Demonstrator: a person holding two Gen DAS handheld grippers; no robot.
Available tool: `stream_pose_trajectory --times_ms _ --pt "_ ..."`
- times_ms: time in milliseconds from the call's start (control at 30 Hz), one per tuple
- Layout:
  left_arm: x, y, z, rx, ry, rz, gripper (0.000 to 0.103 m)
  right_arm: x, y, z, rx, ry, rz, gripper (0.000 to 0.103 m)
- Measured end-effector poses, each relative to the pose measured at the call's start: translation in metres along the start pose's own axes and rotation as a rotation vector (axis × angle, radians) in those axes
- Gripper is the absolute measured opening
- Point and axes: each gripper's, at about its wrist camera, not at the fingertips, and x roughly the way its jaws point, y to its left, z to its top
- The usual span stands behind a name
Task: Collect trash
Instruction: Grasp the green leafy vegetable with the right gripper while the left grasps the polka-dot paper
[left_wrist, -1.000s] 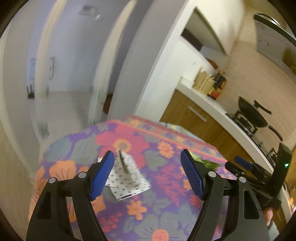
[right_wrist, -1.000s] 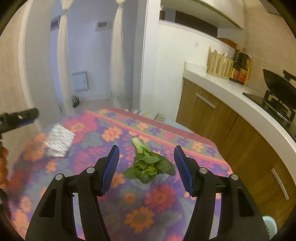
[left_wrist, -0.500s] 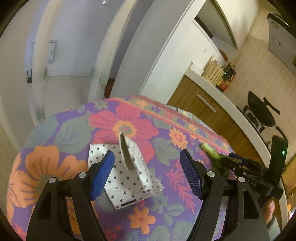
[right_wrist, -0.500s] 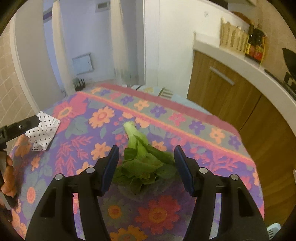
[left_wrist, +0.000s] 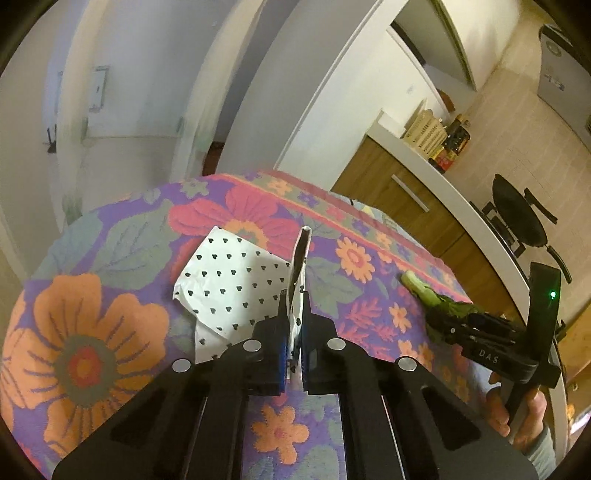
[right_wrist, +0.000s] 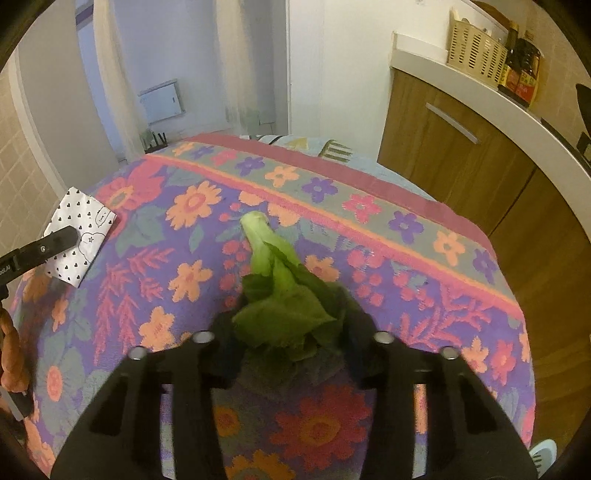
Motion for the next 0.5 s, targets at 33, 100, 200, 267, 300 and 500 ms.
stream_pose_trajectory --times_ms 33,100,200,267,300,500 --pt "-0.001 -0.001 0.0 0.006 -0.004 0.001 0.003 -0.001 0.0 0.0 0.001 -0.002 -0.001 0.029" --pt "-0.003 -0.003 -0.001 0.015 -0.015 -0.011 0.002 -0.002 0.001 -0.002 -0.002 -0.007 -0.001 0.021" --pt "-0.009 -0.003 -0.001 0.021 -0.04 -0.046 0.002 -0.008 -0.001 -0.003 0.01 -0.03 0.016 0.019" --pt "-0.013 -0.005 -0.002 0.026 -0.049 -0.059 0.002 -0.019 -0.002 -0.006 0.012 -0.085 0.024 0.019" --pt "-0.016 -0.006 -0.002 0.02 -0.051 -0.074 0.002 -0.024 -0.003 -0.007 0.017 -0.1 0.022 0.019" --pt "-0.042 -0.039 -0.008 0.074 -0.068 -0.146 0.002 -0.055 -0.018 -0.026 0.077 -0.142 0.016 0.019"
